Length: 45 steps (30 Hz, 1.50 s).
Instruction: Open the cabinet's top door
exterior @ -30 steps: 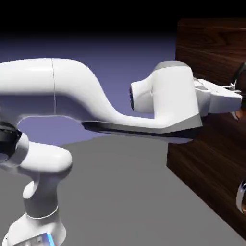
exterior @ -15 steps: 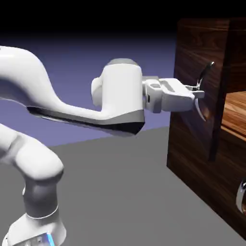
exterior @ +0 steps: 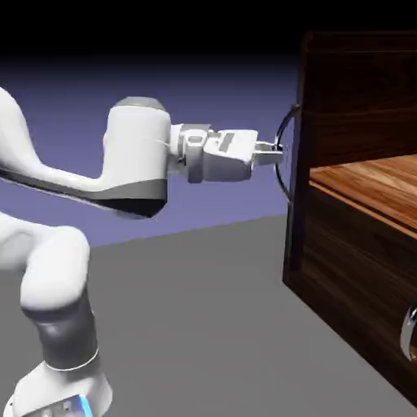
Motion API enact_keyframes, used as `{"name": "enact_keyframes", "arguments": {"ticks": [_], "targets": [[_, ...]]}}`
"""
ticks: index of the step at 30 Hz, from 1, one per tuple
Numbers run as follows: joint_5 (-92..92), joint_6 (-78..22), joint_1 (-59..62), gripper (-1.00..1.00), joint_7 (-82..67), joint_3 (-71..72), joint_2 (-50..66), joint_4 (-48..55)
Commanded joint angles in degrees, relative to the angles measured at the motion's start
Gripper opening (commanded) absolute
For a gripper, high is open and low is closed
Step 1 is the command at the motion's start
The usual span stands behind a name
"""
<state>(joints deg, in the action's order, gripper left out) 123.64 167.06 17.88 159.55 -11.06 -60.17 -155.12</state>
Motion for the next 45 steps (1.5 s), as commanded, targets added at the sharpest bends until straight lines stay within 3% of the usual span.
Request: {"name": "enact_keyframes", "arguments": {"ticks": [1, 8, 15, 23, 31, 38, 45], "targets": [[-2.52, 0.45, 1.89, -1.0, -1.29, 1.57, -1.35, -1.02], [-19.96, 3.12, 10.85, -1.0, -12.68, 8.95, -9.92, -6.97], [-37.41, -2.6, 8.82, -1.0, -27.43, 12.06, -18.32, -12.6], [-56.87, -20.47, -1.36, -1.0, -39.45, 21.64, -30.26, -17.04], [-72.63, -39.61, -10.0, -1.0, -42.95, 37.8, -35.67, -15.14], [-84.3, -55.46, -11.67, -1.0, -43.25, 52.34, -34.48, -7.74], [-93.79, -71.77, -5.17, -1.0, -43.53, 64.7, -31.07, 6.12]]}}
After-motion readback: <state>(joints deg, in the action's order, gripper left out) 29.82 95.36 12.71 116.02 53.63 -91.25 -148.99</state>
